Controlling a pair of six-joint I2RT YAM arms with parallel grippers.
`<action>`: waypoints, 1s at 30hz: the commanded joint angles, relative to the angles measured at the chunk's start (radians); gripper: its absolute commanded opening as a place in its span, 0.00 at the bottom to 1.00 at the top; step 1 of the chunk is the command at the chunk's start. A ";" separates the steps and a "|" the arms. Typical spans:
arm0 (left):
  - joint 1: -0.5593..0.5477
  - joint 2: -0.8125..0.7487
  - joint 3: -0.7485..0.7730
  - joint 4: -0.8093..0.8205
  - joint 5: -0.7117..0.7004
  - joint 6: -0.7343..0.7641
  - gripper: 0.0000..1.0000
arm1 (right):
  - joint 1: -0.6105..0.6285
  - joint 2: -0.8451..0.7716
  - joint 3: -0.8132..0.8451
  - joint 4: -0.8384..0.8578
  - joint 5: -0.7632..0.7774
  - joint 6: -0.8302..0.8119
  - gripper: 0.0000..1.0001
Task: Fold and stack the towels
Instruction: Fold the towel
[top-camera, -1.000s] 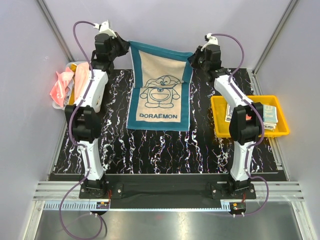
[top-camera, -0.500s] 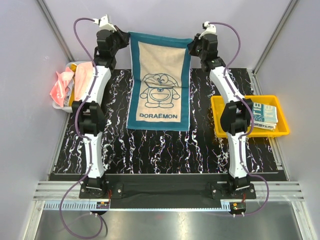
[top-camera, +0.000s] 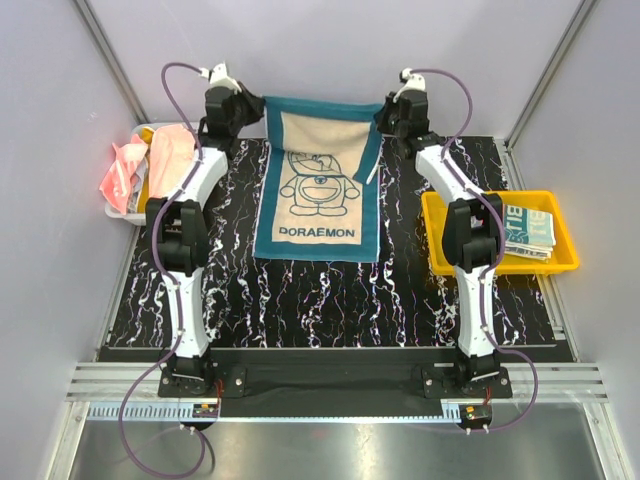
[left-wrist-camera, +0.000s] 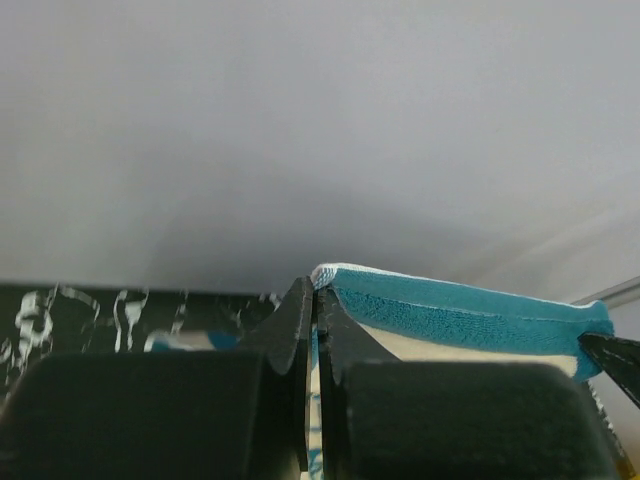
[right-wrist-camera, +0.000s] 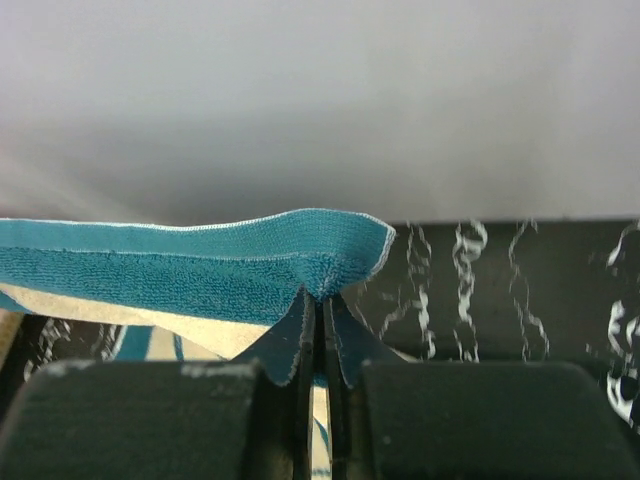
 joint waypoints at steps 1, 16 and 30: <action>0.015 -0.091 -0.096 0.102 -0.019 -0.006 0.01 | -0.008 -0.092 -0.072 0.074 0.016 0.014 0.00; 0.016 -0.095 -0.030 0.102 -0.049 0.011 0.02 | -0.008 0.035 0.340 -0.025 0.053 -0.117 0.00; 0.030 -0.094 -0.081 0.110 -0.059 0.004 0.03 | -0.008 -0.130 -0.120 0.137 0.017 -0.033 0.00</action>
